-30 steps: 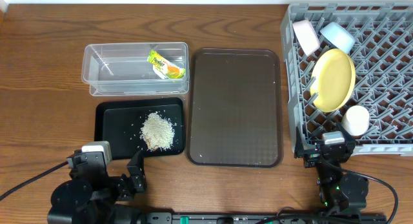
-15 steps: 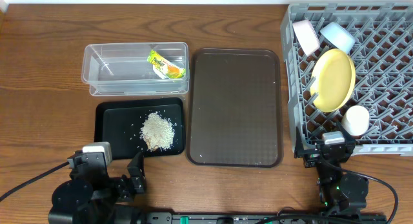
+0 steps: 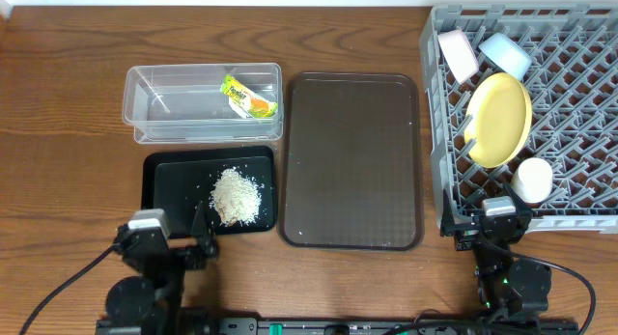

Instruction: Sort waste into correct bins and load items into the dishwasher rack

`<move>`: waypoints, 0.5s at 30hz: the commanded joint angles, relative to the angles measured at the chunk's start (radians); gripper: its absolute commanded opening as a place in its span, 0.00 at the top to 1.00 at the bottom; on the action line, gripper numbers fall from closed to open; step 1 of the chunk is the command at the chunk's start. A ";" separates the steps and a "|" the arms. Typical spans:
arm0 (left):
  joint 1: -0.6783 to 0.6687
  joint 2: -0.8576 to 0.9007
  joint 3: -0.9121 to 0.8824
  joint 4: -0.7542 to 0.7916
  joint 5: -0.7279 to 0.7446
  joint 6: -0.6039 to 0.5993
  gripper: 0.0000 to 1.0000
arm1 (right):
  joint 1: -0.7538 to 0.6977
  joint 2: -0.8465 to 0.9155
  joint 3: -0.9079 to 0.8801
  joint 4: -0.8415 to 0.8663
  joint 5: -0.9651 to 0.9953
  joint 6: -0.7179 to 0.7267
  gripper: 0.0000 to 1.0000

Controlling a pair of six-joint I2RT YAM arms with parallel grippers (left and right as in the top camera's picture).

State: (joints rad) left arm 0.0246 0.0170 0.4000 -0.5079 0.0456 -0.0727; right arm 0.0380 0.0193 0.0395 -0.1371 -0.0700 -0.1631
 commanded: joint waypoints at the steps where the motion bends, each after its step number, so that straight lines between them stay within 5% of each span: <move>1: 0.012 -0.011 -0.115 0.148 -0.011 0.020 0.05 | 0.008 -0.005 -0.003 0.000 0.006 -0.007 0.01; 9: 0.013 -0.015 -0.345 0.529 -0.012 0.020 0.05 | 0.008 -0.005 -0.003 0.000 0.006 -0.007 0.01; 15: 0.010 -0.015 -0.396 0.557 -0.012 0.040 0.05 | 0.008 -0.005 -0.003 -0.001 0.006 -0.007 0.01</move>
State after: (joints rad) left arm 0.0319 0.0101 0.0059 0.0448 0.0456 -0.0662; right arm 0.0380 0.0193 0.0395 -0.1375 -0.0700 -0.1631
